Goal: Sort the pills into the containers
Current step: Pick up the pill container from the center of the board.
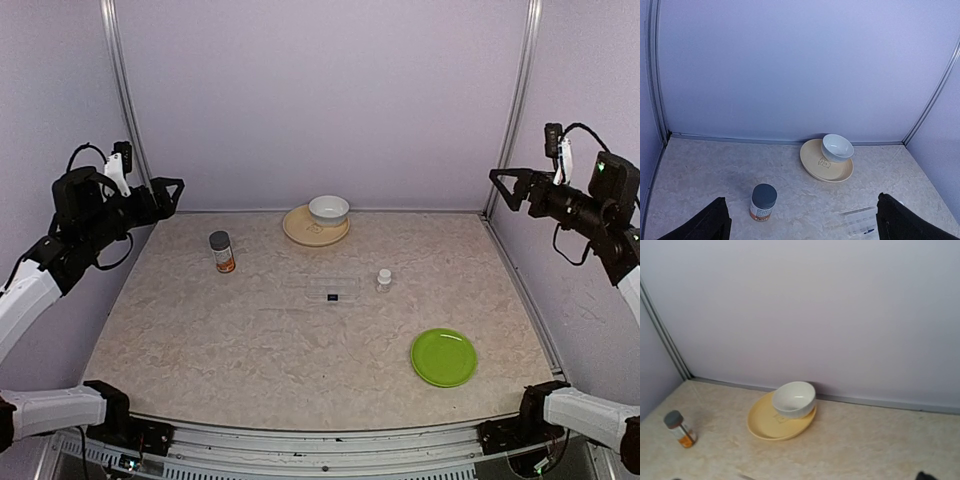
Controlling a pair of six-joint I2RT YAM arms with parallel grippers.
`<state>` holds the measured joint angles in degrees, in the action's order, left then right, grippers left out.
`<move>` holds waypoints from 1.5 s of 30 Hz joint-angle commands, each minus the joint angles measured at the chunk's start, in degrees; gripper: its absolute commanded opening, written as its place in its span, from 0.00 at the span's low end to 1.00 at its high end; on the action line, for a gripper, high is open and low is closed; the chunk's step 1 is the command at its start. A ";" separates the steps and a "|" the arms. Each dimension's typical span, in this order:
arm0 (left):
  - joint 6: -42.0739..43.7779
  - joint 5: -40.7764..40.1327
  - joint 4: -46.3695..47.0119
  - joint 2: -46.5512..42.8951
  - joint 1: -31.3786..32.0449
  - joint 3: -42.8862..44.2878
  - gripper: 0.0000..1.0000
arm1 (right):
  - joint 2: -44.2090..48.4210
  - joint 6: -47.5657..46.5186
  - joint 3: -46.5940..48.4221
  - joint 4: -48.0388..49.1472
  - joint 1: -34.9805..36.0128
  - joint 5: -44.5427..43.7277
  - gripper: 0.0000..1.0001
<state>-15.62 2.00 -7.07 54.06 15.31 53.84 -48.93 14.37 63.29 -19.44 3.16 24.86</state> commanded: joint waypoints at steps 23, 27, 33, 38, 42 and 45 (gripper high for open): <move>-3.45 2.99 3.03 1.13 2.20 -4.96 0.99 | -2.03 8.46 -7.14 2.79 -1.05 12.03 1.00; -3.83 1.69 3.40 3.48 4.71 -5.13 0.99 | -3.86 7.99 -8.26 1.66 -0.43 11.13 1.00; -3.94 -0.32 4.55 6.85 9.11 -5.26 0.99 | -7.49 7.04 -8.95 -0.76 2.61 5.29 1.00; -2.93 -3.59 3.71 10.43 13.42 -4.02 0.99 | -9.63 6.77 -9.30 -1.59 7.07 -1.22 1.00; -1.92 -5.73 2.48 13.60 16.62 -2.68 0.99 | -11.27 6.43 -9.64 -1.92 9.51 -4.01 1.00; -1.34 -7.00 2.45 15.52 18.91 -2.25 0.99 | -12.03 6.06 -10.01 -1.92 11.27 -6.11 1.00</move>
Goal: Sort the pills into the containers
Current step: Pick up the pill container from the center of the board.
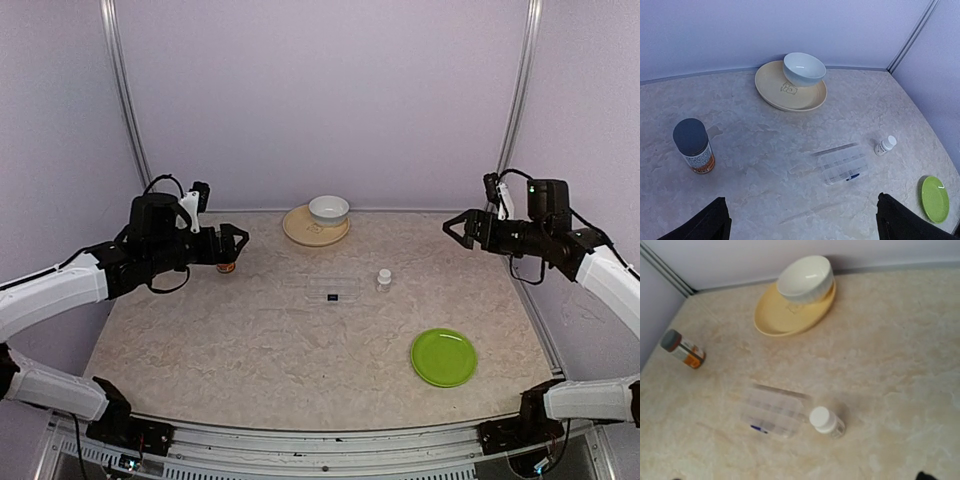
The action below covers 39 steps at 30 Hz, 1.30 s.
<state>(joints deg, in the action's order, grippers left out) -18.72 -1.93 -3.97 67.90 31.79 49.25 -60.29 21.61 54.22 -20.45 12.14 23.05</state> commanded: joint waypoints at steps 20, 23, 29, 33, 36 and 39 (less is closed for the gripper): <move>5.18 -5.33 0.24 17.24 15.09 8.86 0.99 | -6.52 -3.74 -4.34 1.29 12.69 -14.07 1.00; 6.10 -5.45 -0.29 20.41 16.45 11.44 0.99 | -7.05 -3.88 -5.16 1.71 13.01 -14.86 1.00; 6.72 -4.10 0.03 26.33 17.70 15.46 0.99 | -8.06 -4.33 -7.01 3.07 13.17 -15.89 1.00; 7.89 -4.17 0.34 29.97 18.77 18.52 0.99 | -8.44 -4.58 -7.85 3.89 13.17 -16.43 1.00; 8.10 -4.33 0.17 32.19 19.25 20.63 0.99 | -8.31 -5.63 -9.29 6.18 13.25 -15.51 0.98; 7.85 -3.55 0.79 33.76 19.36 21.54 0.99 | -8.38 -7.79 -11.36 10.43 13.74 -14.43 0.94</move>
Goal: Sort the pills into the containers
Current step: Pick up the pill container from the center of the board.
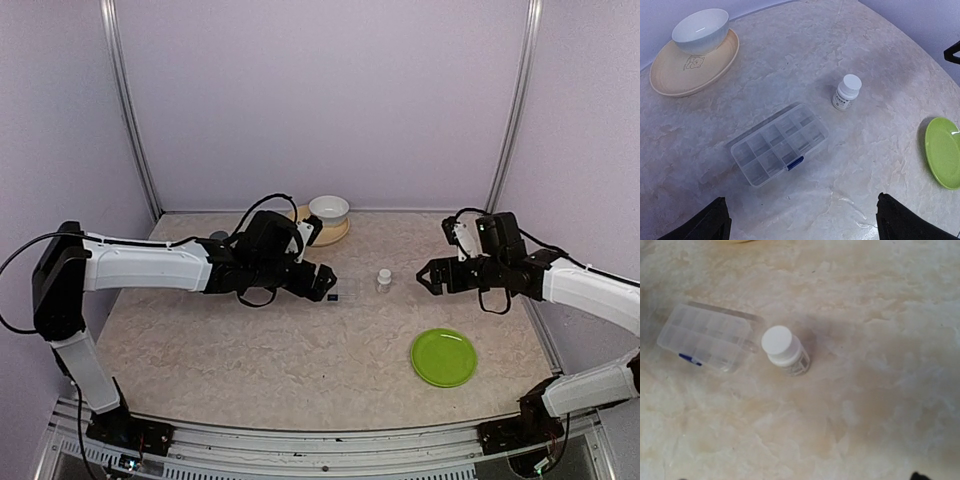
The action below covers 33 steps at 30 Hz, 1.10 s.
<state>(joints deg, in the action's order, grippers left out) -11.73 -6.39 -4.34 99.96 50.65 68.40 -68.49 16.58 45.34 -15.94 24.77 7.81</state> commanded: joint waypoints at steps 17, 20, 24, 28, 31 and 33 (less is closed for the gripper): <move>-4.43 1.19 3.27 1.00 0.76 -0.83 0.99 | -15.99 -7.77 -3.35 27.24 8.31 -5.38 0.83; -4.79 0.49 3.38 -0.92 0.76 -2.59 0.99 | -19.14 -8.91 -3.00 30.08 9.41 -6.69 0.81; -4.89 -1.39 3.29 -4.19 0.72 -4.87 0.99 | -23.16 -9.14 -2.09 32.85 9.90 -8.64 0.77; -4.96 -2.87 2.79 -6.61 0.67 -6.26 0.99 | -26.49 -8.93 -1.48 35.66 9.87 -10.80 0.73; -4.97 -3.81 2.67 -8.13 0.59 -7.63 0.99 | -29.05 -8.76 -0.01 36.32 9.85 -13.02 0.71; -5.16 -4.08 2.65 -9.07 0.46 -8.29 0.99 | -30.89 -8.88 1.37 36.42 9.85 -12.85 0.70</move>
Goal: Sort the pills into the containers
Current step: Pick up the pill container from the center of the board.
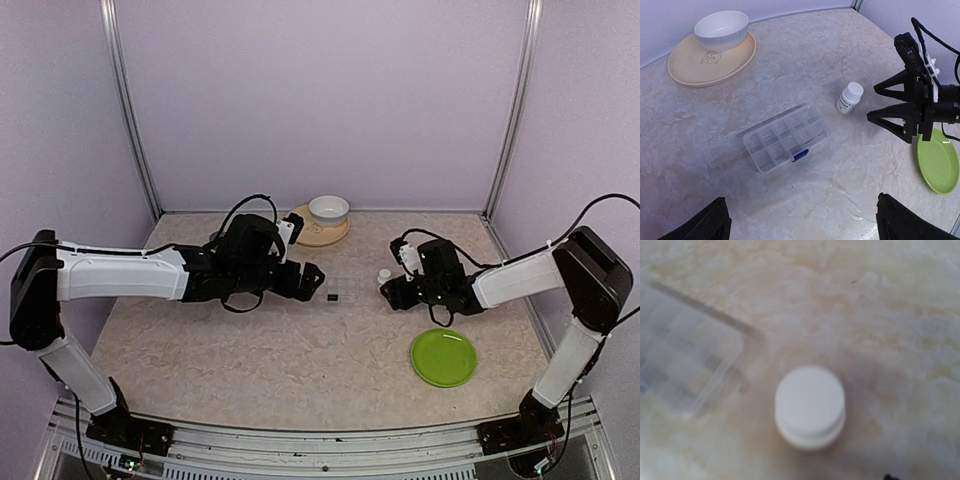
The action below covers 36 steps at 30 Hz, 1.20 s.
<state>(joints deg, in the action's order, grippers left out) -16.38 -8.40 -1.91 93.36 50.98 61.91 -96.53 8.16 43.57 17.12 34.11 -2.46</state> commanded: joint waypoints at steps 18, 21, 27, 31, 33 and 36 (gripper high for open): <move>-1.72 -4.00 0.59 -5.21 -0.53 -5.86 0.99 | -9.65 -1.30 7.29 4.78 0.52 -1.72 0.55; -1.84 -4.04 0.59 -5.03 -0.53 -6.18 0.99 | -10.03 -1.31 7.66 5.01 0.52 -1.67 0.54; -2.05 -4.70 0.77 -4.71 -0.66 -6.98 0.99 | -9.69 -1.06 8.04 4.12 0.52 -0.12 0.57; -2.89 -5.60 0.35 -3.46 -1.84 -7.13 0.99 | -8.22 -1.73 7.34 3.31 0.52 1.02 0.64; -3.12 -5.01 0.69 -2.63 -2.77 -7.32 0.99 | -7.27 -2.66 7.15 2.30 0.60 2.30 0.68; -3.43 -4.05 1.39 -1.86 -3.66 -7.50 0.99 | -5.81 -5.14 8.17 -1.44 1.05 2.20 0.75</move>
<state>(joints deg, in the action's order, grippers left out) -18.85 -12.49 -1.87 89.97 48.66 55.31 -105.47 6.09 50.65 19.51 34.13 -1.48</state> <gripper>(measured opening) 0.989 0.721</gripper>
